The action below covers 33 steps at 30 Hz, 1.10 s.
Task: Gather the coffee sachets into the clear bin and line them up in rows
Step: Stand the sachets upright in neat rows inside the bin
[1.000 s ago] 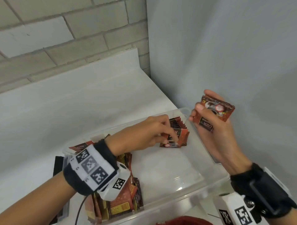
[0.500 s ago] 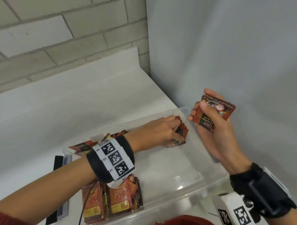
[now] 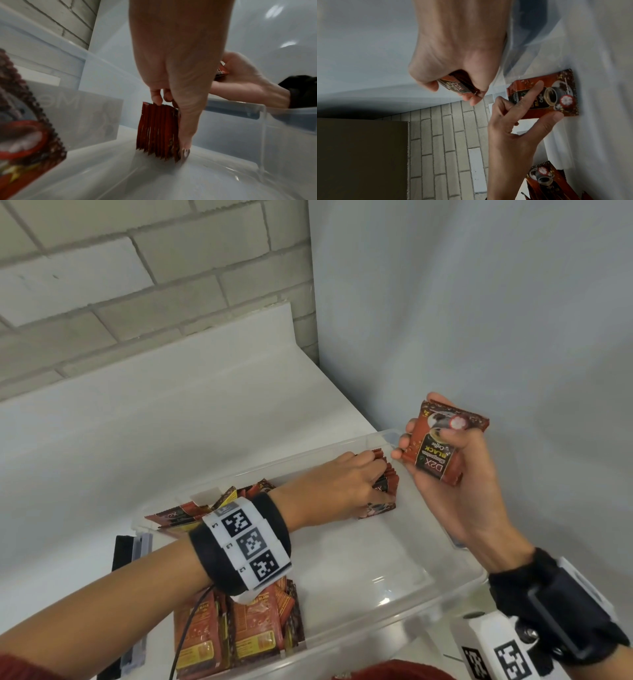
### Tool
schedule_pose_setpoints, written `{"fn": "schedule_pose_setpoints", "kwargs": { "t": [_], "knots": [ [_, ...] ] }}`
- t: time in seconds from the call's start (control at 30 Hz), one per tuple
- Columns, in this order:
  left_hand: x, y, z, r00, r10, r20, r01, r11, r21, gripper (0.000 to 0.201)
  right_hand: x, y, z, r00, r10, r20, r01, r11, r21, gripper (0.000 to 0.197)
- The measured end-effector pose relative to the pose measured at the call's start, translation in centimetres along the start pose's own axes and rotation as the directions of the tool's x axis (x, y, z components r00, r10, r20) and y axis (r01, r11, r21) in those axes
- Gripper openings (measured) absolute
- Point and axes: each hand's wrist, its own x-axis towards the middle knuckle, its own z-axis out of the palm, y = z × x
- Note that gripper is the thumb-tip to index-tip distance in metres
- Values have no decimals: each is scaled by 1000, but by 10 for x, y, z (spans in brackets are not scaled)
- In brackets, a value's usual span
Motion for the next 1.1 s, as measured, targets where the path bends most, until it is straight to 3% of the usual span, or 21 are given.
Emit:
{"fn": "schedule_pose_setpoints", "kwargs": {
  "t": [0.3, 0.43, 0.5, 0.6, 0.7, 0.87, 0.93, 1.0, 1.1],
  "knots": [
    [-2, 1, 2, 1000, -30, 3, 30, 999, 30, 39, -1, 1, 4, 997, 17, -71, -25, 993, -118, 32],
    [-4, -4, -3, 999, -37, -8, 36, 991, -131, 33, -2, 1, 8, 999, 4, -51, -12, 987, -157, 36],
    [-8, -8, -10, 995, -102, -21, 93, 961, -262, 30, -3, 1, 9, 1000, -17, -22, 13, 983, -181, 39],
    [-16, -12, -29, 971, -239, -3, 209, 854, -477, 14, -3, 0, 10, 999, -38, 12, 39, 980, -196, 40],
    [-23, -9, -47, 927, -372, -47, 264, 737, -623, 19, -3, 1, 9, 999, -21, 33, 27, 978, -205, 40],
    [-22, 5, -68, 873, -484, -56, 219, 492, -843, 16, -2, 0, 8, 999, 15, 39, -7, 978, -208, 42],
    [-20, 11, -71, 867, -497, -16, 202, 382, -902, 26, -2, 0, 8, 999, 19, 36, -12, 982, -190, 43],
    [-17, 14, -69, 856, -517, -3, 211, 355, -911, 37, -2, 1, 9, 999, 21, 37, -13, 980, -198, 46],
    [-17, 13, -67, 825, -565, -9, 182, 281, -942, 32, -3, 1, 9, 999, 22, 48, -10, 973, -230, 53]
  ]
}}
